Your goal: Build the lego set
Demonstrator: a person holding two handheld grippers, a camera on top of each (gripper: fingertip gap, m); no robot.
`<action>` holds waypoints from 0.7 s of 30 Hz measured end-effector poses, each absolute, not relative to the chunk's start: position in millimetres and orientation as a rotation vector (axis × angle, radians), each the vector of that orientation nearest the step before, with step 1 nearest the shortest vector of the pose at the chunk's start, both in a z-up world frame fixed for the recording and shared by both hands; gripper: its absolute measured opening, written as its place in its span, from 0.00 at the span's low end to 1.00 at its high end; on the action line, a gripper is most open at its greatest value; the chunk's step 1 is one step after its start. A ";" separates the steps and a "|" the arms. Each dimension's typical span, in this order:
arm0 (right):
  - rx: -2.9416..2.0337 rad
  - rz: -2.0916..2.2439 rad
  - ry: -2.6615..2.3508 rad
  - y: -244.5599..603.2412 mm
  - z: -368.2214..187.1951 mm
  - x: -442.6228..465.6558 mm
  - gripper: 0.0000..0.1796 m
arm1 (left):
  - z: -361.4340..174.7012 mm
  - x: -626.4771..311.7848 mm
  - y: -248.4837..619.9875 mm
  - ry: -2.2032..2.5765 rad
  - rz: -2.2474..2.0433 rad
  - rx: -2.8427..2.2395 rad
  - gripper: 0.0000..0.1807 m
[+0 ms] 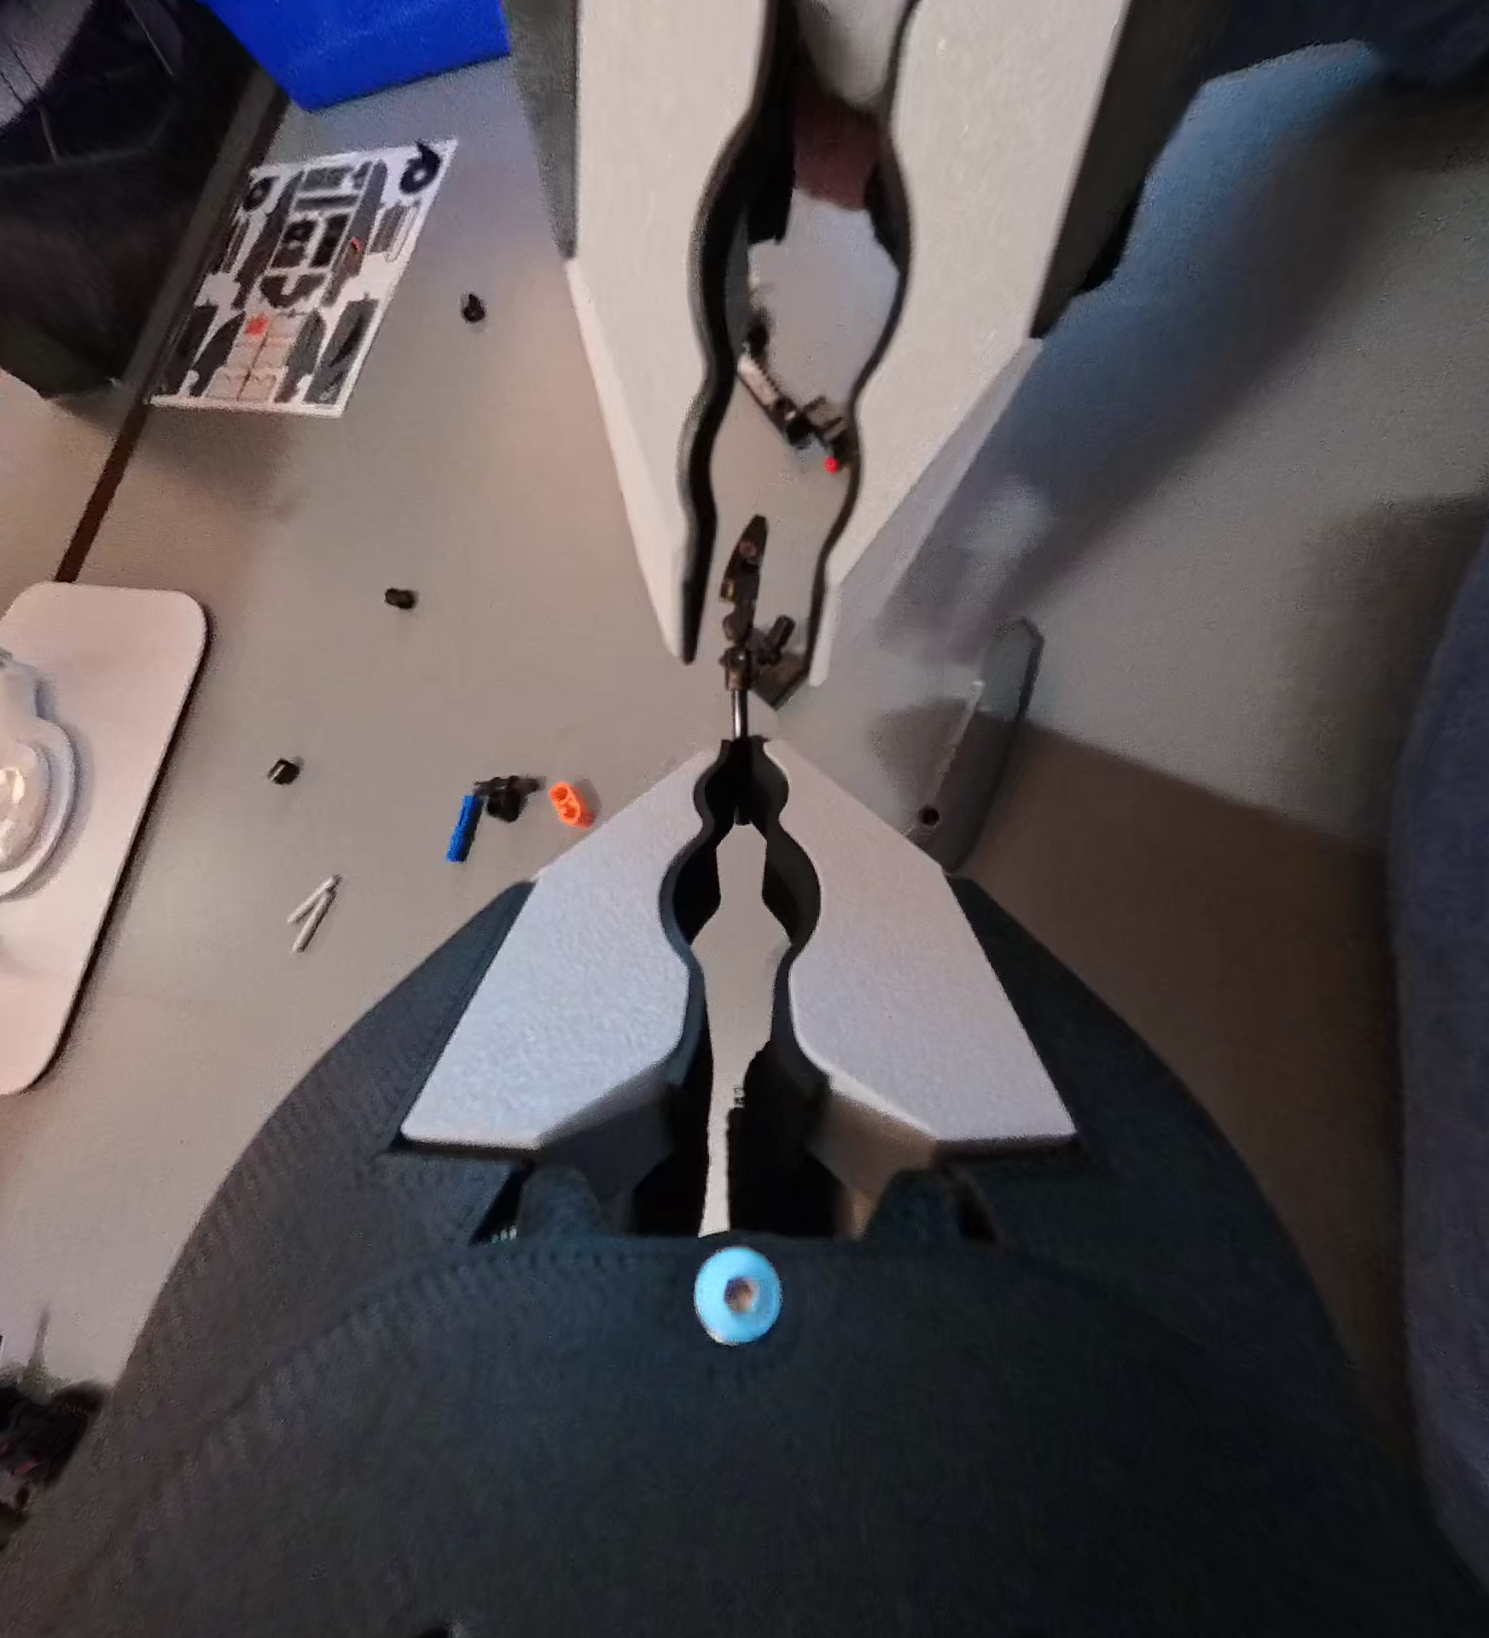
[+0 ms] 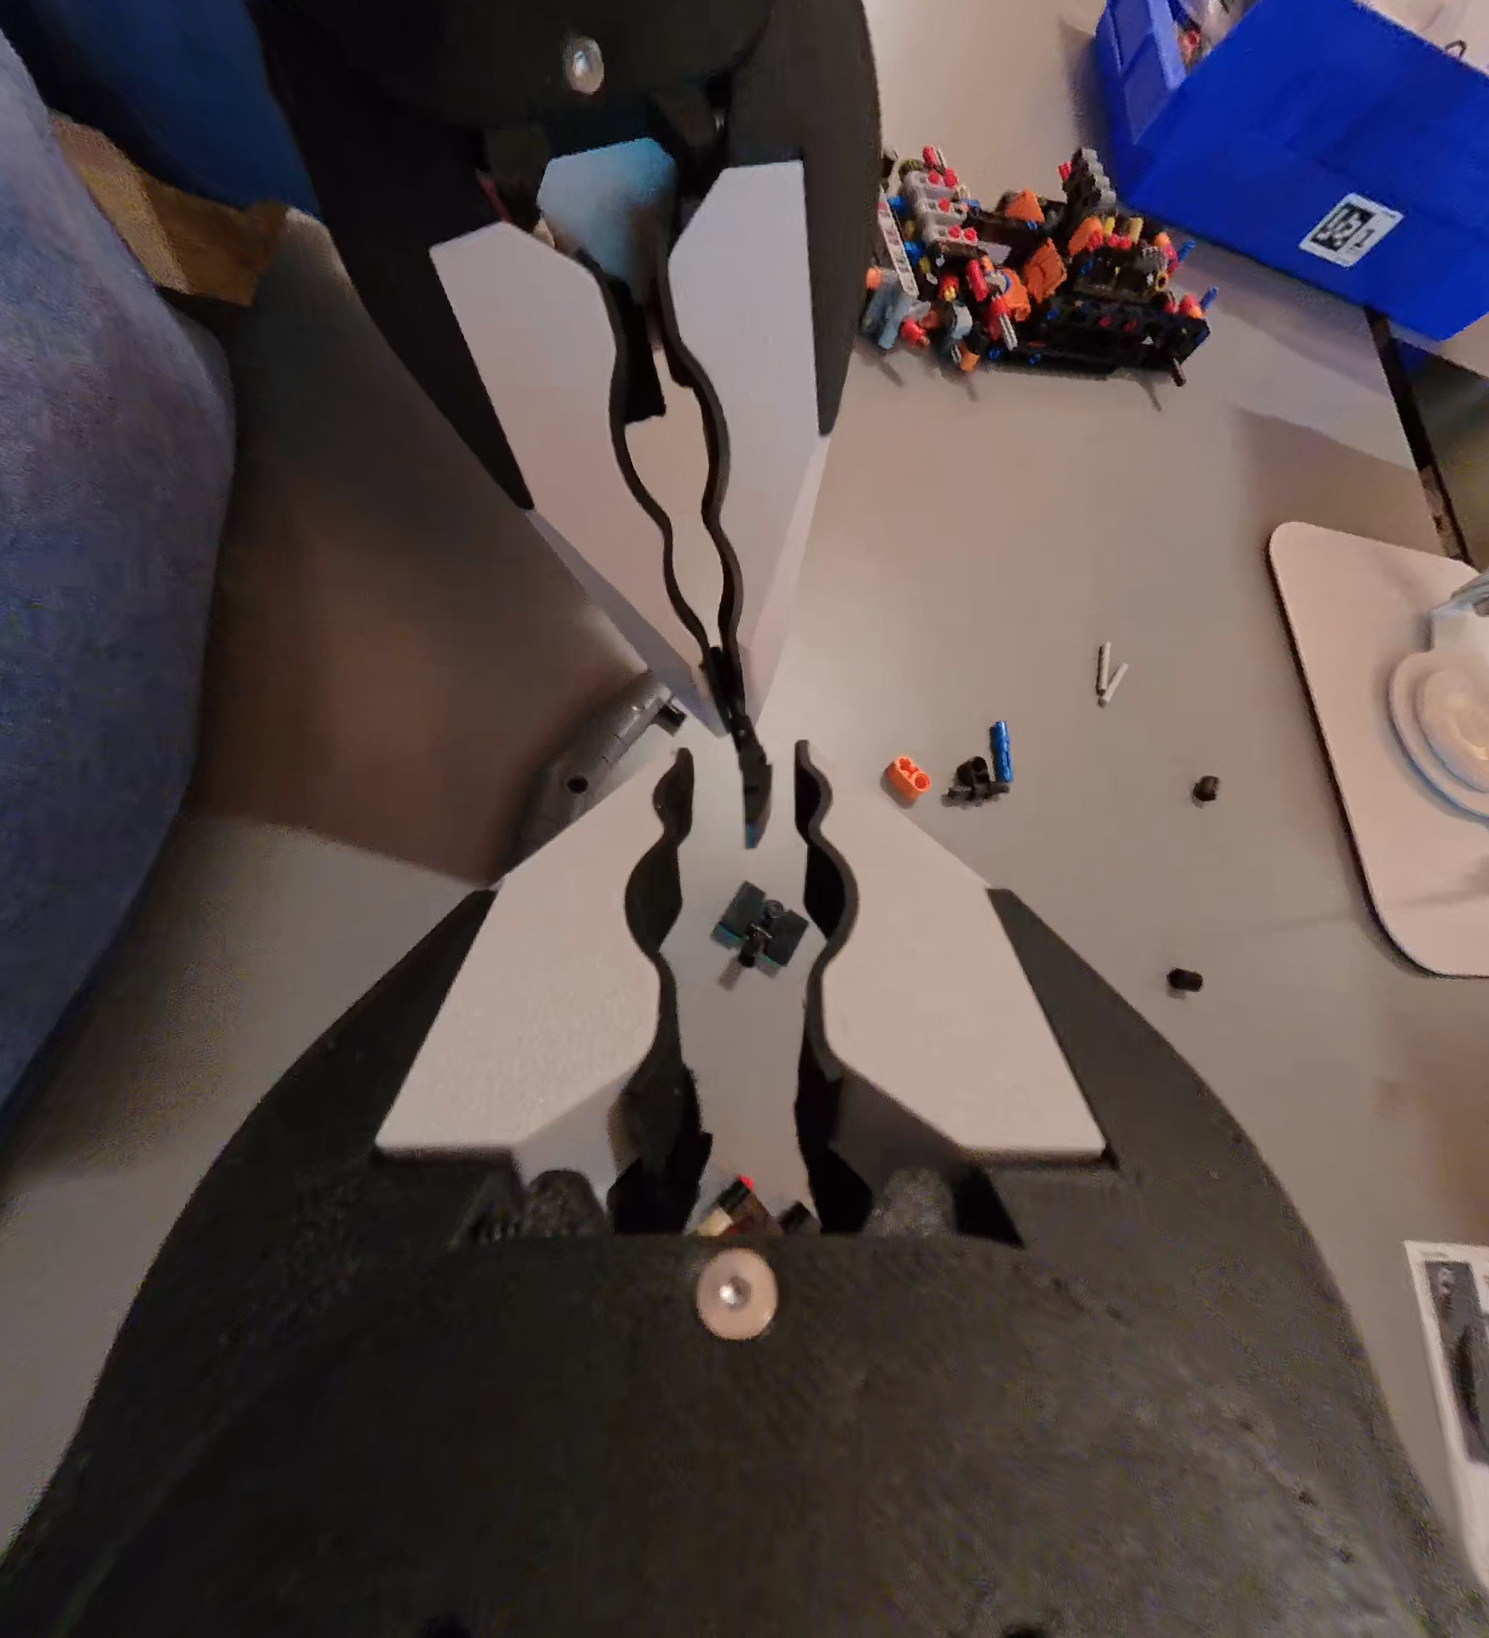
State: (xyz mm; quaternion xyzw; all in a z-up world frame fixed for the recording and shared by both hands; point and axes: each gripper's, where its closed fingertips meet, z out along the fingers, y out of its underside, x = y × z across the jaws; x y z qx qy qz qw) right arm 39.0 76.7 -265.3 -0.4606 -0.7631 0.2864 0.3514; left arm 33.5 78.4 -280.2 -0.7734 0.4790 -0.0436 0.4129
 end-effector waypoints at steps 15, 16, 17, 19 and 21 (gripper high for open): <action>-1.086 0.294 -2.063 86.0 -277.5 37.3 0.03 | -290.5 33.5 82.5 1.247 0.005 -2.072 0.00; -1.081 0.281 -2.068 86.4 -278.4 37.3 0.04 | -290.6 34.3 82.2 1.249 -0.001 -2.074 0.00; -1.074 0.271 -2.073 86.1 -279.0 36.9 0.04 | -290.3 35.1 82.1 1.251 -0.003 -2.072 0.00; -1.062 0.255 -2.088 84.3 -281.8 36.1 0.05 | -290.7 36.5 81.1 1.253 -0.009 -2.083 0.00; -1.054 0.237 -2.092 84.3 -283.2 35.8 0.03 | -291.4 36.9 80.5 1.261 -0.001 -2.081 0.00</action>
